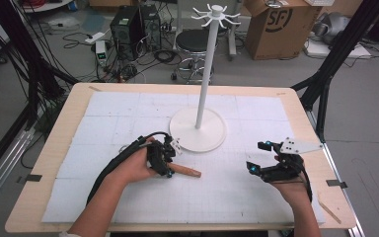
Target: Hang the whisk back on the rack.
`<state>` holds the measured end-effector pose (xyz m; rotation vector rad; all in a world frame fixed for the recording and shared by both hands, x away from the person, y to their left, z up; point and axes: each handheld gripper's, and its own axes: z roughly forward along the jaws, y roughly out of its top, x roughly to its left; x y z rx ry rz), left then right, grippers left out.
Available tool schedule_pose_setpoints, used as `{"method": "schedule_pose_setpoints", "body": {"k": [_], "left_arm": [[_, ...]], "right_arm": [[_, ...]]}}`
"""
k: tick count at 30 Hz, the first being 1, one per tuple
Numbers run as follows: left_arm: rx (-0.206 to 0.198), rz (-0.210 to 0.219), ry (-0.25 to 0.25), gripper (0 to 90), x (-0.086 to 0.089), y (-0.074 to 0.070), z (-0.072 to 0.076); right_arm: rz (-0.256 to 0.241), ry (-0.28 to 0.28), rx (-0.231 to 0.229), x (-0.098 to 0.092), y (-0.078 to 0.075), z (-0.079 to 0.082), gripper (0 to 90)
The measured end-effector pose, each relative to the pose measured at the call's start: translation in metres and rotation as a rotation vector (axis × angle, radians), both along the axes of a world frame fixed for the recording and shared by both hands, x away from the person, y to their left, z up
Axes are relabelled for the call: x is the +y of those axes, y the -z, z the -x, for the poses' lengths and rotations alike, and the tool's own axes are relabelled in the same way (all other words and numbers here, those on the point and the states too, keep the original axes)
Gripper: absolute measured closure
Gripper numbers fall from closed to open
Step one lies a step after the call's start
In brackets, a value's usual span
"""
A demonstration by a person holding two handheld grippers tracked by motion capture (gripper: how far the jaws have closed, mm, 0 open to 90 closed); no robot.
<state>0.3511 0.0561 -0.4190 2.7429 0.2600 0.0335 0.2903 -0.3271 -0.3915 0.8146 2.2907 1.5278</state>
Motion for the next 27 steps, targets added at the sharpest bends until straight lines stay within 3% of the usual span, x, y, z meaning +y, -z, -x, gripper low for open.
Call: {"method": "schedule_pose_setpoints", "body": {"k": [6, 12, 15, 17, 19, 27], "left_arm": [[-0.015, -0.014, 0.042, 64.9, -0.002, -0.002, 0.004], [-0.012, -0.026, 0.039, 67.4, -0.005, -0.002, 0.007], [-0.016, -0.060, 0.053, 71.8, -0.009, -0.004, 0.010], [-0.021, -0.077, 0.068, 71.9, -0.011, -0.004, 0.009], [-0.003, -0.068, 0.054, 72.1, -0.010, -0.004, 0.010], [-0.019, -0.067, 0.054, 72.6, -0.003, -0.009, 0.010]], "right_arm": [[0.004, -0.004, -0.001, 0.001, 0.000, 0.001, 13.5], [-0.004, -0.003, -0.006, -0.002, -0.002, 0.002, 13.9], [-0.006, -0.001, -0.006, -0.004, -0.002, 0.002, 13.9], [-0.008, 0.003, -0.006, -0.004, -0.002, 0.002, 13.9], [-0.010, 0.002, -0.008, -0.005, -0.002, 0.002, 13.9], [-0.001, -0.002, -0.002, -0.004, -0.001, 0.003, 13.9]]}}
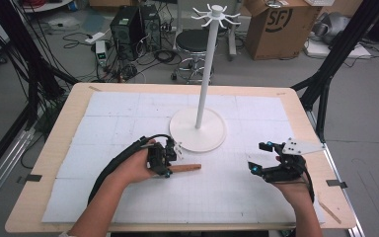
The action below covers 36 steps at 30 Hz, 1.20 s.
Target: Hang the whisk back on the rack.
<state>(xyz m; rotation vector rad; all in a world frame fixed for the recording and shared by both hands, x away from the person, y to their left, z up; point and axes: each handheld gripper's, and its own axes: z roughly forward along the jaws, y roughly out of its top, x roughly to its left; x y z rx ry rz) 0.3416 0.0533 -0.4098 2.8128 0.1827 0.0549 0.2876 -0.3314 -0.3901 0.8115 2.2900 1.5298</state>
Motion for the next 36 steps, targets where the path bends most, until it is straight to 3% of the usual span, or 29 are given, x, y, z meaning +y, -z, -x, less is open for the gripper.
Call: {"method": "schedule_pose_setpoints", "body": {"k": [10, 14, 25, 30, 36], "left_arm": [[-0.004, 0.290, -0.075, 72.8, 0.027, -0.035, -0.001], [-0.005, 0.384, -0.090, 72.9, 0.035, -0.049, 0.000], [0.001, 0.569, -0.101, 73.0, 0.041, -0.078, -0.005], [0.000, 0.635, -0.091, 73.1, 0.040, -0.095, -0.006], [0.033, 0.701, -0.071, 73.0, 0.042, -0.111, -0.012]], "right_arm": [[-0.001, 0.002, -0.008, 0.000, -0.001, 0.000, 13.9], [0.003, -0.005, 0.000, 0.002, -0.001, 0.000, 13.9], [-0.020, -0.015, -0.013, 0.003, -0.007, 0.002, 13.9], [-0.019, -0.017, -0.014, 0.003, -0.007, 0.002, 13.9], [-0.018, -0.019, -0.013, 0.003, -0.007, 0.002, 13.9]]}}
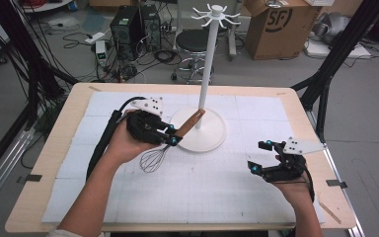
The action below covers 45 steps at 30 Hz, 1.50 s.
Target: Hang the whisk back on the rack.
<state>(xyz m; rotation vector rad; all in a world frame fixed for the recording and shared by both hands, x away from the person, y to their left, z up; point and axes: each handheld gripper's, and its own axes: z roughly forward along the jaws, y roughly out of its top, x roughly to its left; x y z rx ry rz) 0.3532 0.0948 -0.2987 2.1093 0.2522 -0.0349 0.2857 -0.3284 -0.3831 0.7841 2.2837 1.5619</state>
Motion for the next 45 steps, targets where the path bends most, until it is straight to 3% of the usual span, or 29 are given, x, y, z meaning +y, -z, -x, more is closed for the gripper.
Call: {"method": "schedule_pose_setpoints", "body": {"k": [4, 20, 28, 35, 42, 45], "left_arm": [[0.007, 0.031, -0.002, 73.1, 0.001, -0.009, -0.004], [-0.037, 0.059, -0.011, 73.1, -0.011, -0.062, -0.034], [-0.038, 0.098, 0.021, 73.1, -0.023, -0.089, -0.048], [-0.074, 0.092, -0.001, 73.0, -0.037, -0.114, -0.058], [-0.081, 0.089, -0.003, 73.1, -0.046, -0.129, -0.067], [-0.076, 0.109, -0.010, 73.0, -0.047, -0.132, -0.071]], "right_arm": [[0.001, 0.001, -0.004, 0.000, 0.000, 0.000, 13.9], [0.006, -0.001, -0.007, 0.001, 0.000, 0.000, 13.9], [0.000, 0.001, -0.007, 0.000, -0.001, 0.000, 13.9], [0.008, 0.000, -0.006, 0.001, 0.000, 0.000, 13.9], [0.006, -0.003, -0.013, 0.000, -0.001, 0.000, 13.9], [0.002, -0.004, -0.009, -0.001, 0.000, 0.000, 13.9]]}}
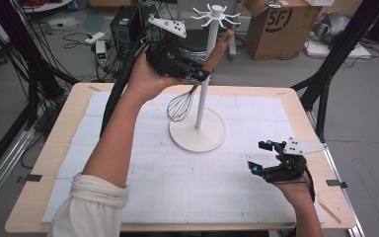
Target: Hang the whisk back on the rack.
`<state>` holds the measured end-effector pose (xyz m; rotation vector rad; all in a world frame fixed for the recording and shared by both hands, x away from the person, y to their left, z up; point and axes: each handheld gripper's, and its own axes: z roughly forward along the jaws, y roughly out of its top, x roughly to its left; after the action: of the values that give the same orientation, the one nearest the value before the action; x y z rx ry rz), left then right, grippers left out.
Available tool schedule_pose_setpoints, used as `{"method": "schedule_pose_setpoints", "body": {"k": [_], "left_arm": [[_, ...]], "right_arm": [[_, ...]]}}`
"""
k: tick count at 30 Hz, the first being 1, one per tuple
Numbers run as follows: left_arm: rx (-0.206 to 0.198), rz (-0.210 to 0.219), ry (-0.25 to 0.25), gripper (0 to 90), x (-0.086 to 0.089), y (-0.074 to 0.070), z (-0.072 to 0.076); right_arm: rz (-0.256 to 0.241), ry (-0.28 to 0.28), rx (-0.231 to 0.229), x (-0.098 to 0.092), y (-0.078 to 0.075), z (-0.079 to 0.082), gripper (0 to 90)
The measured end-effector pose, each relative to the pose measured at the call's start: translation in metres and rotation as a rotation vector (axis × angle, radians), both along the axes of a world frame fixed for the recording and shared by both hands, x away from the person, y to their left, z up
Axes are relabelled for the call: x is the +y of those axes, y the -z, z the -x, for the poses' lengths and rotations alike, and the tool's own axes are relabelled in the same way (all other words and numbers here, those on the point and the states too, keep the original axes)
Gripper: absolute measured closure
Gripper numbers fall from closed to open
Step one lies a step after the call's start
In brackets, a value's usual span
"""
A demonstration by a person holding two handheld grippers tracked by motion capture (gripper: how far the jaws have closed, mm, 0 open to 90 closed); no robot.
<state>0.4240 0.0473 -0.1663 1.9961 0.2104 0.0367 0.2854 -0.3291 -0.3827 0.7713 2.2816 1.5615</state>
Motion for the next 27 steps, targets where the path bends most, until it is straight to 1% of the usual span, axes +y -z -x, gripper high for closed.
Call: {"method": "schedule_pose_setpoints", "body": {"k": [3, 4, 5, 6, 8, 11, 13, 15, 17, 19, 21, 26, 27], "left_arm": [[0.005, -0.003, -0.009, 73.1, 0.000, -0.001, -0.005], [0.004, -0.003, -0.014, 73.0, 0.000, -0.002, -0.007], [0.009, 0.005, -0.010, 73.1, 0.000, -0.002, -0.009], [0.010, 0.004, -0.006, 73.1, 0.000, -0.003, -0.010], [0.010, 0.002, -0.016, 73.0, -0.001, -0.005, -0.011], [0.017, -0.009, -0.029, 73.0, -0.001, -0.003, -0.016], [0.023, -0.008, -0.043, 73.0, -0.001, -0.001, -0.019], [0.026, -0.013, -0.046, 73.1, 0.000, 0.001, -0.021], [0.032, -0.009, -0.050, 73.0, 0.001, 0.002, -0.022], [0.029, -0.009, -0.052, 73.0, 0.001, 0.003, -0.024], [0.039, -0.005, -0.047, 73.0, 0.000, 0.004, -0.025], [0.043, -0.019, -0.062, 73.0, -0.002, 0.007, -0.027], [0.049, -0.022, -0.068, 73.0, -0.003, 0.008, -0.028]], "right_arm": [[0.005, 0.000, 0.007, 0.000, 0.001, -0.001, 13.9], [0.004, -0.001, 0.006, 0.000, 0.001, -0.001, 13.9], [0.004, -0.001, 0.006, 0.000, 0.001, -0.001, 13.9], [0.004, 0.000, 0.003, 0.000, 0.001, -0.001, 13.9], [0.002, -0.002, 0.001, 0.000, 0.000, 0.000, 13.9], [0.000, 0.001, 0.001, -0.001, 0.001, -0.001, 13.9], [0.001, 0.001, 0.002, -0.001, 0.000, 0.000, 13.9], [0.002, 0.000, 0.002, -0.001, 0.001, 0.000, 13.9], [0.005, 0.001, 0.002, -0.001, 0.001, -0.001, 13.9], [0.008, -0.001, 0.006, -0.001, 0.001, -0.001, 13.9], [0.008, -0.001, 0.006, 0.000, 0.002, -0.001, 13.9], [0.011, -0.001, 0.003, 0.000, 0.001, -0.001, 13.9], [0.010, -0.002, 0.004, 0.000, 0.001, -0.001, 13.9]]}}
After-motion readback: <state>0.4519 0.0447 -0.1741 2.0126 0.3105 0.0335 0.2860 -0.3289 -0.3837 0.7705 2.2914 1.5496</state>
